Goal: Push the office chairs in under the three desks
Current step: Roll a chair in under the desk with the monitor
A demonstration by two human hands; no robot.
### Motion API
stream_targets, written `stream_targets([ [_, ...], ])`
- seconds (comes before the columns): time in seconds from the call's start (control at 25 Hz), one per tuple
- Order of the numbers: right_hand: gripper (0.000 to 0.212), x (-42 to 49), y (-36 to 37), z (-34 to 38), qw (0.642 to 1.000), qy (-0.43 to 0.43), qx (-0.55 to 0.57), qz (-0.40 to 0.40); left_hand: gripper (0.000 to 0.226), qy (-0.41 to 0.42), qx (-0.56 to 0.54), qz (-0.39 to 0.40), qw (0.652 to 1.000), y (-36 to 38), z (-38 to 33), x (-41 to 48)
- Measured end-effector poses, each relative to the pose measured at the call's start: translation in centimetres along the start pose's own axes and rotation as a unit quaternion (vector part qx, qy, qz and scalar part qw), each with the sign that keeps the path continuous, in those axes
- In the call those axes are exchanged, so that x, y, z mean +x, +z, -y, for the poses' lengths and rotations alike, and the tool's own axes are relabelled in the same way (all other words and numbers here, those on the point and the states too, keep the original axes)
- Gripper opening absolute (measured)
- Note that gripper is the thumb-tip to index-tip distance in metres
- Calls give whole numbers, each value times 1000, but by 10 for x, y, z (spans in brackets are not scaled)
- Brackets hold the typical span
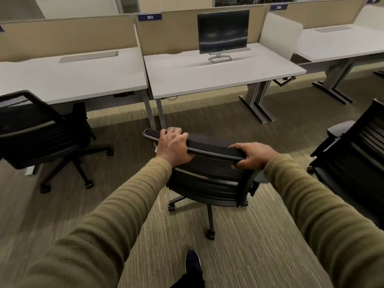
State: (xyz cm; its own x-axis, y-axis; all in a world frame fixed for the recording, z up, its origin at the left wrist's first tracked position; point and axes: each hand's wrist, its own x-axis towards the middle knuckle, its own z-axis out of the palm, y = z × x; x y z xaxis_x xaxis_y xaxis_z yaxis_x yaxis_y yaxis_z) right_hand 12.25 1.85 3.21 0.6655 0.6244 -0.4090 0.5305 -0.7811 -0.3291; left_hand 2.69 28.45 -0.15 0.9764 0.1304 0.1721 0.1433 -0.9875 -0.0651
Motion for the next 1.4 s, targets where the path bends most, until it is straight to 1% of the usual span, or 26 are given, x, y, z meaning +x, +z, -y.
stream_targets([
  [0.12, 48, 35, -25, -16, 1000, 6, -8, -21, 62, 23, -19, 16, 999, 4, 12, 43],
  [0.24, 41, 74, -46, -27, 999, 11, -9, -38, 59, 35, -23, 23, 999, 10, 23, 89],
  [0.4, 39, 128, -75, -32, 997, 17, -44, -65, 55, 24, -23, 34, 999, 19, 41, 150],
  [0.52, 39, 158, -91, -35, 996, 21, -49, -74, 54, 19, -20, 44, 999, 28, 51, 186],
  [0.6, 38, 178, -102, -40, 995, 19, -47, -81, 53, 18, -18, 47, 999, 33, 56, 211],
  [0.76, 37, 217, -124, -53, 996, 11, -5, -92, 52, 19, -14, 54, 998, 41, 65, 261],
  [0.92, 36, 250, -142, -68, 996, -6, -9, -89, 50, 17, -4, 53, 998, 47, 70, 300],
  [1.16, 40, 325, -183, -113, 995, -21, -15, -95, 47, -24, -8, 64, 998, 59, 64, 378],
  [1.4, 42, 395, -227, -164, 992, -44, -38, -115, 47, -60, 13, 78, 995, 74, 47, 460],
])
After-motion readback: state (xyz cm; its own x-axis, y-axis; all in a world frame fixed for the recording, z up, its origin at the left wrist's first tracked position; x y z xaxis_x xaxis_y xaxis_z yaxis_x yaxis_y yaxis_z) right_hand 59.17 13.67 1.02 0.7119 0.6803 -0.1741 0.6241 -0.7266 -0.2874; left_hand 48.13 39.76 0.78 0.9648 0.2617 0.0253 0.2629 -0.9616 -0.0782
